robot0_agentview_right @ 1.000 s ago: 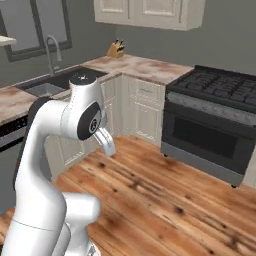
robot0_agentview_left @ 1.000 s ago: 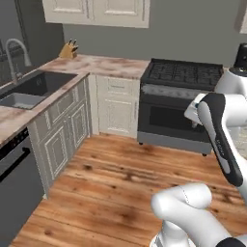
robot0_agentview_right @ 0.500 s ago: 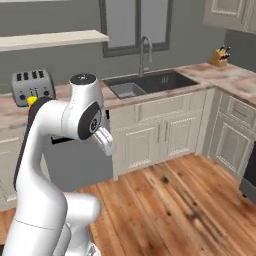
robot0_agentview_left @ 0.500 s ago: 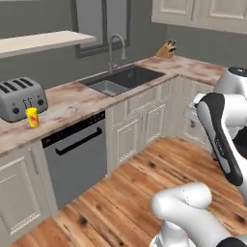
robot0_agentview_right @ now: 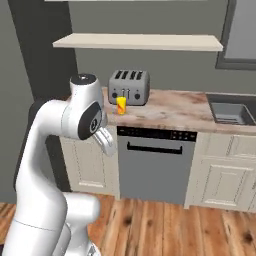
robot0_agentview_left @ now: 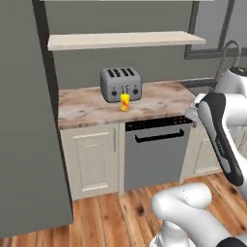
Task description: Place the pitcher and cup on the dining counter for serving.
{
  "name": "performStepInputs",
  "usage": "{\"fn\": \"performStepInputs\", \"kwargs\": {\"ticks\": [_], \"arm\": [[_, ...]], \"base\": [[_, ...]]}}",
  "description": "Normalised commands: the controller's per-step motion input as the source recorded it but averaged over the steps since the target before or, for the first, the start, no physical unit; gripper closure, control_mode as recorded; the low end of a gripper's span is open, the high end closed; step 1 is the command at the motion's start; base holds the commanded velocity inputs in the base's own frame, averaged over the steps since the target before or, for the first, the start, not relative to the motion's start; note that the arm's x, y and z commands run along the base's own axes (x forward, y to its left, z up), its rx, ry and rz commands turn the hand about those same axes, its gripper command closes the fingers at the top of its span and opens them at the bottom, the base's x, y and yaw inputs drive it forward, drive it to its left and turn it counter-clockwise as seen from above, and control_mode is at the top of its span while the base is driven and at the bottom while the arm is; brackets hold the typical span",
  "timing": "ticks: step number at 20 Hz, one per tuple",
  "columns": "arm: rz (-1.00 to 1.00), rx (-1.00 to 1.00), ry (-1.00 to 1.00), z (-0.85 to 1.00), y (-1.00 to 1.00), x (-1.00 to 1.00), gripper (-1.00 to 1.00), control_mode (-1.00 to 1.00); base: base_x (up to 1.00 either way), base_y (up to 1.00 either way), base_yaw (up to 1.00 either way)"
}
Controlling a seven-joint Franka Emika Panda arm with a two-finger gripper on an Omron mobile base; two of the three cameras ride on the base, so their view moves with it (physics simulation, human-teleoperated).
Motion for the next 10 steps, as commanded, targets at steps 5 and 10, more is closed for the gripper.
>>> {"fn": "performStepInputs", "kwargs": {"ticks": [5, 10], "arm": [[0.0, 0.0, 0.0, 0.0, 0.0, 0.0, -1.0, 1.0], [0.0, 0.0, 0.0, 0.0, 0.0, 0.0, -1.0, 1.0]], "base": [[0.64, -0.31, 0.72], [0.68, -0.47, 0.3]]}}
